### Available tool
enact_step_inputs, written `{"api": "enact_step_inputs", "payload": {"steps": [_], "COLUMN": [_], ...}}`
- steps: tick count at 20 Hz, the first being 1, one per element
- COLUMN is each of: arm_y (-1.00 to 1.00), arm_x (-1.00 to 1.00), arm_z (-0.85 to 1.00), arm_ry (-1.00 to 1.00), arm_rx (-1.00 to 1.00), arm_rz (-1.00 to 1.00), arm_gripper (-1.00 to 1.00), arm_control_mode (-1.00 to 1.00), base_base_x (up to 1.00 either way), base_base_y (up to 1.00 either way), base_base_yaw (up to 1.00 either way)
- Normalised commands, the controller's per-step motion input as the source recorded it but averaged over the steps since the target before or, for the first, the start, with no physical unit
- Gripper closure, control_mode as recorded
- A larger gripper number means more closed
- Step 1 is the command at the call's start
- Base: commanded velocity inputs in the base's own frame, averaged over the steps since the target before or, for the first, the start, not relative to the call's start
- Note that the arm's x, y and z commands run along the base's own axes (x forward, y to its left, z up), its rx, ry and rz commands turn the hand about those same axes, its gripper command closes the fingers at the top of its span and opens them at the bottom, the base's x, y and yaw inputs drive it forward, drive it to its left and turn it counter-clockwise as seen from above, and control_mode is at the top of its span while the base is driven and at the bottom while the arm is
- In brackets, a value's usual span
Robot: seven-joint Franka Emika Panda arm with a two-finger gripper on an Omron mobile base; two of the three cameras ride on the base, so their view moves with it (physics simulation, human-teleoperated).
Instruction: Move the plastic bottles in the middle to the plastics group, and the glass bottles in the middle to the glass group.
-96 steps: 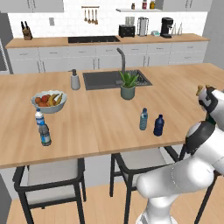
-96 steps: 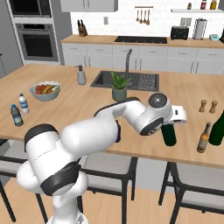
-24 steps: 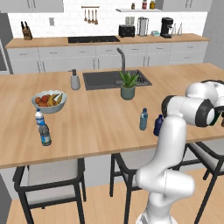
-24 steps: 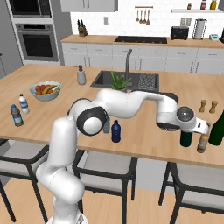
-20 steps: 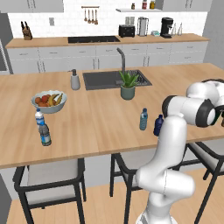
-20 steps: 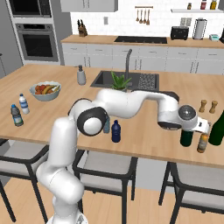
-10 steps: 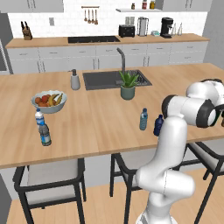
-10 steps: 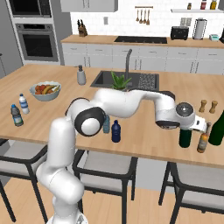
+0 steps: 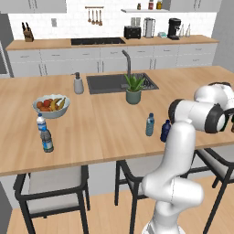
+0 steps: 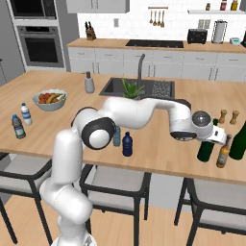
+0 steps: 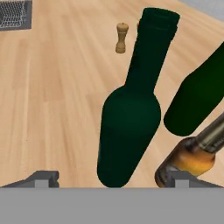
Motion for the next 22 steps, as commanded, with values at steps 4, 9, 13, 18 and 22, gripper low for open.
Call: {"api": "enact_step_inputs", "payload": {"steps": [4,9,13,18,22], "arm_y": [0.0,0.19,0.49,0.77,1.0], "arm_x": [-0.04,-0.25,-0.43,-0.33,-0.14], "arm_z": [0.04,0.33,0.53,0.45,0.32], "arm_ry": [-0.08,-0.1,-0.01,0.07,0.25], "arm_rx": [0.0,0.0,-0.04,-0.05,-0.02], "arm_rz": [0.0,0.0,0.0,-0.05,-0.02], "arm_gripper": [-1.0,-1.0,-1.0,-1.0,-1.0], "arm_control_mode": [-1.0,-1.0,-1.0,-1.0,-1.0], "base_base_x": [0.0,0.0,0.0,0.0,0.0], "base_base_y": [0.0,0.0,0.0,0.0,0.0], "base_base_yaw": [0.0,0.0,0.0,0.0,0.0]}}
